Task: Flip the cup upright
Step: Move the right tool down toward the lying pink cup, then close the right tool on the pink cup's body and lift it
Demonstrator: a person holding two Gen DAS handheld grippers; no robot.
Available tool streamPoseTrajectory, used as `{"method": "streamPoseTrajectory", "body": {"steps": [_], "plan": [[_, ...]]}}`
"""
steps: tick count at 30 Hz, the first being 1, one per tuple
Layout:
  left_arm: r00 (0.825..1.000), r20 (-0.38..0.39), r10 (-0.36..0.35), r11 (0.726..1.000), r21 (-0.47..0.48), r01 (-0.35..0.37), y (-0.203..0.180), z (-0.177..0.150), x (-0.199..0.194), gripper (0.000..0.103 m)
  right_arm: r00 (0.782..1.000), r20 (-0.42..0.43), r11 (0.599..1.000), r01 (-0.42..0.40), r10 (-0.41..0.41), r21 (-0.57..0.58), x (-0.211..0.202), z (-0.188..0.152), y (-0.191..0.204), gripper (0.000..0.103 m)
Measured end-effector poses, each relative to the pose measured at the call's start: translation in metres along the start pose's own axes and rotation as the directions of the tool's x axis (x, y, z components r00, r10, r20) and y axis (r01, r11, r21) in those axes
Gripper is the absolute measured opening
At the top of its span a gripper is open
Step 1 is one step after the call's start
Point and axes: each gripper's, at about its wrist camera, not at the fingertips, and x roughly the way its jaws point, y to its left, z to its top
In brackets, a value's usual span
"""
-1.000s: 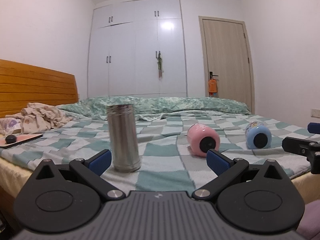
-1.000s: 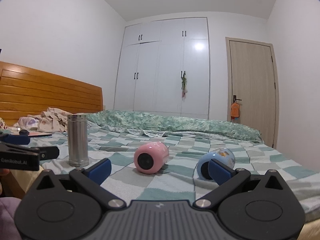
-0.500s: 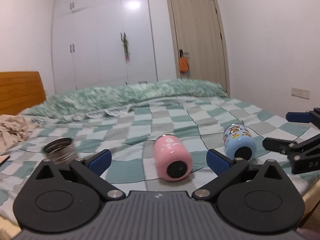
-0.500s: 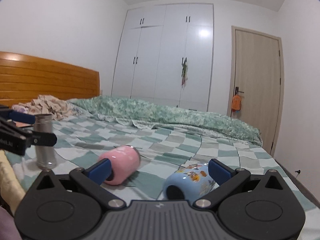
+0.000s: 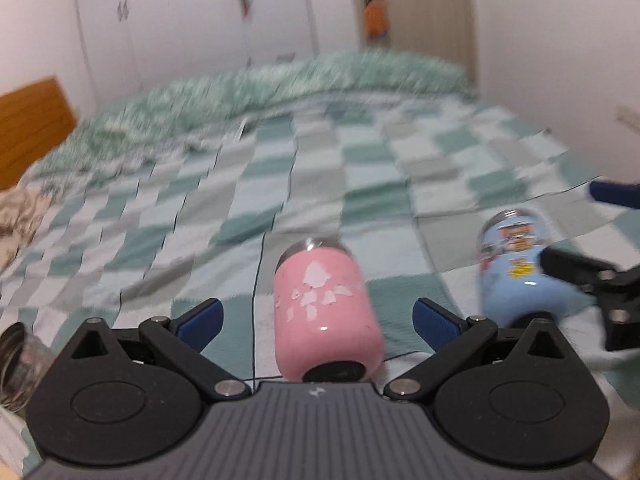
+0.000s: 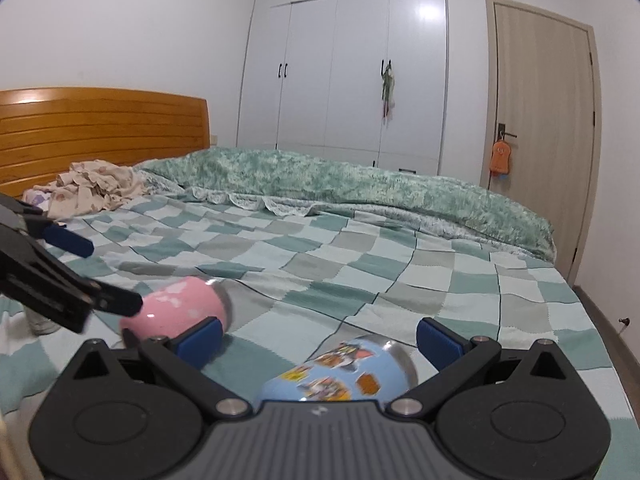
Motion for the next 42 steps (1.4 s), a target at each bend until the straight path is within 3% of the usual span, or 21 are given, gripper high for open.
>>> {"method": "streamPoseTrajectory", "body": {"steps": [7,9,12,14,16,24,32,36,42], "plan": [[0.984,-0.174,0.03,1.0,0.003,-0.03,-0.011,0.023,0.07,0.103,0.998,-0.031,0.998,-0.045,0.046,0.034,0.039,0.006,-0.037,0.103],[0.969,-0.246,0.024,0.999,-0.014,-0.028,-0.009,0.025,0.09,0.102,0.996,-0.048,0.996,-0.067,0.069,0.055,0.049,0.006,-0.046,0.103],[0.939,-0.343,0.024,0.999,-0.033,-0.038,-0.007,0.025,0.114,0.089,0.993,-0.069,0.994,-0.087,0.092,0.07,0.062,0.005,-0.055,0.103],[0.932,-0.362,0.024,0.998,-0.053,-0.046,-0.002,0.022,0.122,0.086,0.992,-0.073,0.992,-0.099,0.105,0.081,0.067,0.004,-0.059,0.103],[0.937,-0.348,0.005,0.995,-0.088,-0.039,0.003,0.021,0.121,0.085,0.991,-0.07,0.991,-0.106,0.112,0.084,0.068,0.002,-0.058,0.103],[0.952,-0.305,-0.034,0.996,-0.091,0.006,0.004,0.018,0.086,0.084,0.99,-0.062,0.987,-0.117,0.125,0.113,0.036,-0.005,-0.041,0.103],[0.972,-0.214,-0.097,0.993,-0.092,0.079,0.015,0.002,0.002,0.084,0.991,-0.03,0.982,-0.129,0.134,0.136,-0.025,-0.001,-0.005,0.103],[0.964,-0.223,-0.142,0.988,-0.098,0.123,0.022,-0.016,-0.032,0.084,0.988,-0.023,0.979,-0.147,0.152,0.141,-0.051,-0.002,0.016,0.103],[0.938,-0.284,-0.196,0.98,-0.084,0.179,0.029,-0.049,-0.073,0.084,0.983,-0.023,0.972,-0.177,0.182,0.153,-0.083,-0.01,0.045,0.103]]}}
